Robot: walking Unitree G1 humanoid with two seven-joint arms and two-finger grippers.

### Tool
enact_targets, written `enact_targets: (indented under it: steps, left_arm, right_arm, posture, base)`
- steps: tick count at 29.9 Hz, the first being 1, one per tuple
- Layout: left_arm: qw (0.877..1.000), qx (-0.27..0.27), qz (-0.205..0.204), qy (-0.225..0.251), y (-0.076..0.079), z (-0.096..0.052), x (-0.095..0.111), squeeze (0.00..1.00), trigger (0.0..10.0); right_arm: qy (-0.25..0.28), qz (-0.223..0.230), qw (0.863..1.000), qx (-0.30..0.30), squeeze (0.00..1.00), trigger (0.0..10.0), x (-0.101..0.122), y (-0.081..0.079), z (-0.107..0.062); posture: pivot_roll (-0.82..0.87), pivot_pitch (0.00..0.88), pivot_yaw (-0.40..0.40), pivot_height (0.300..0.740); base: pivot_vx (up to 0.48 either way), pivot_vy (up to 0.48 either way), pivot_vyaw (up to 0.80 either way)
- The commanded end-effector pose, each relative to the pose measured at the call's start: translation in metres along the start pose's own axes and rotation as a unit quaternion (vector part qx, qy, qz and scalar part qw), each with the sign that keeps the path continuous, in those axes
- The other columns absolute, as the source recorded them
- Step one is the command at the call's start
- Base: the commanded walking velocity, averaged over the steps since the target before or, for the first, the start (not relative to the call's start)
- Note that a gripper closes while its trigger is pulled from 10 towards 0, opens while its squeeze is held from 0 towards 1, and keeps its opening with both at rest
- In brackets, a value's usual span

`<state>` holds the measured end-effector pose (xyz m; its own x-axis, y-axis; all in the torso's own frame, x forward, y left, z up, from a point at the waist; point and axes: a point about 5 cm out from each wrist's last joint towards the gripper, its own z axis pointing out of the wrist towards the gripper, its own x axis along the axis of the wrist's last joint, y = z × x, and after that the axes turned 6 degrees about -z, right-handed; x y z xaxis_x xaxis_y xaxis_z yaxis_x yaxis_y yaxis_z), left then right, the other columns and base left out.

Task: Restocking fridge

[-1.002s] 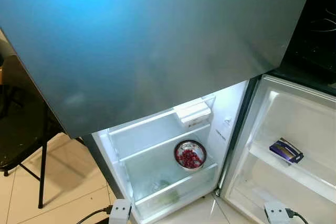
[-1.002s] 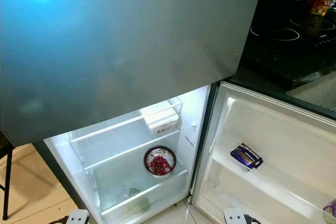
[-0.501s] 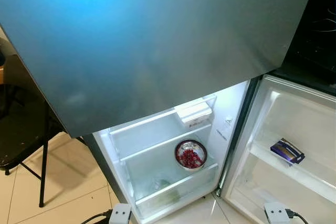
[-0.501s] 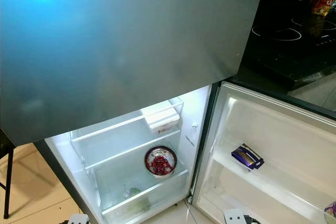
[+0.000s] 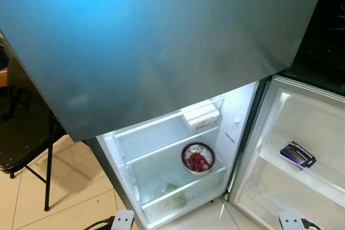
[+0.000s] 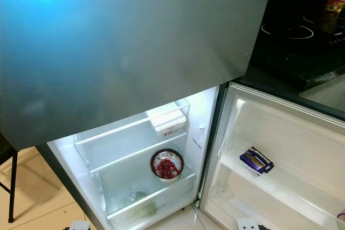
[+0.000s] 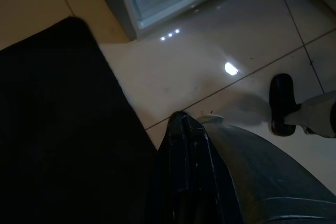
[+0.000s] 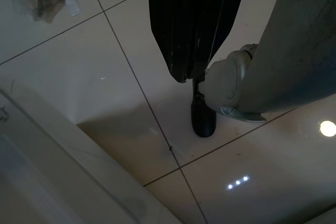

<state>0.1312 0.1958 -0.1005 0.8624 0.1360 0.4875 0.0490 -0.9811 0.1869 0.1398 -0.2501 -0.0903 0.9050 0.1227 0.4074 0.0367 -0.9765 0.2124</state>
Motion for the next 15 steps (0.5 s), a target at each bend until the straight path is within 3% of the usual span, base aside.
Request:
enact_targets:
  steps: [1,15]
  left_arm:
    - [1.000,0.016,0.002,0.006,-0.0110,-0.0021,0.0073,0.00,10.0]
    - [1.000,0.013,-0.010,0.004,-0.0051,0.0003,0.0076,0.00,10.0]
  right_arm:
    - [-0.003,0.009,1.000,-0.004,0.00,10.0,0.0013,0.0026,0.0001]
    - [-0.009,0.008,1.000,0.001,0.00,10.0,-0.0057,-0.0031,-0.0003]
  posture:
    - [-0.01,0.000,0.007,0.740]
    - [-0.01,0.000,-0.003,0.740]
  base:
    - [0.000,0.000,0.00]
    - [0.000,0.000,0.00]
